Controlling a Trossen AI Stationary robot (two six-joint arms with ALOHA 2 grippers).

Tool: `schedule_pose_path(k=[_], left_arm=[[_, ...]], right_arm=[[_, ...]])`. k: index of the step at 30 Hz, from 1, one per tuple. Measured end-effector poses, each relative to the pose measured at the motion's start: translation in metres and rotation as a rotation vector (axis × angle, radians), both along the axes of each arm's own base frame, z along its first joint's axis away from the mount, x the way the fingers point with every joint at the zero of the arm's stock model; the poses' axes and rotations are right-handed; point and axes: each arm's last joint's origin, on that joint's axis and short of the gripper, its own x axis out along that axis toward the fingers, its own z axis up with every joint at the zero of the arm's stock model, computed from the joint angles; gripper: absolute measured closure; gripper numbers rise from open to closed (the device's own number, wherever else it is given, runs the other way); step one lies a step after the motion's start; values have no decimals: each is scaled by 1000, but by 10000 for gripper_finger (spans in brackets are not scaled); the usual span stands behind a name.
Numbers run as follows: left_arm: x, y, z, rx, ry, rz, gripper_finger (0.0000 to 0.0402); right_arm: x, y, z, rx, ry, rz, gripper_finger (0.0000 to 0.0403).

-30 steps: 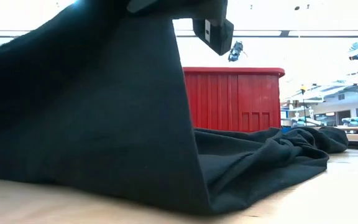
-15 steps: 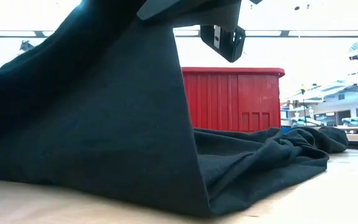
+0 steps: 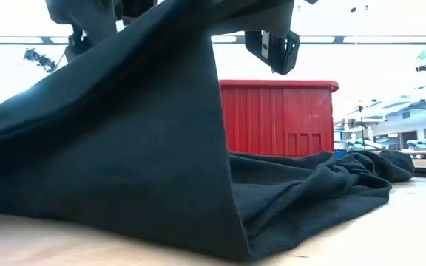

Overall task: Fold Laundry from Bin
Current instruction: Fold the black shirt

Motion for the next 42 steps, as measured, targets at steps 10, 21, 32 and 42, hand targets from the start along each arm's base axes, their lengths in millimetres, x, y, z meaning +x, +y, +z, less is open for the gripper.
schedule_pose_path(k=[10, 21, 32, 42], left_arm=[[15, 15, -31, 34, 133, 48, 199], [6, 20, -50, 176, 300, 0, 212], [0, 37, -40, 297, 312, -72, 262], [5, 45, -39, 223, 270, -281, 328]], right_arm=[[0, 0, 0, -7, -6, -14, 396], [0, -1, 0, -9, -7, -21, 396], [0, 0, 0, 8, 1, -27, 396], [-3, -1, -4, 32, 49, -79, 396]])
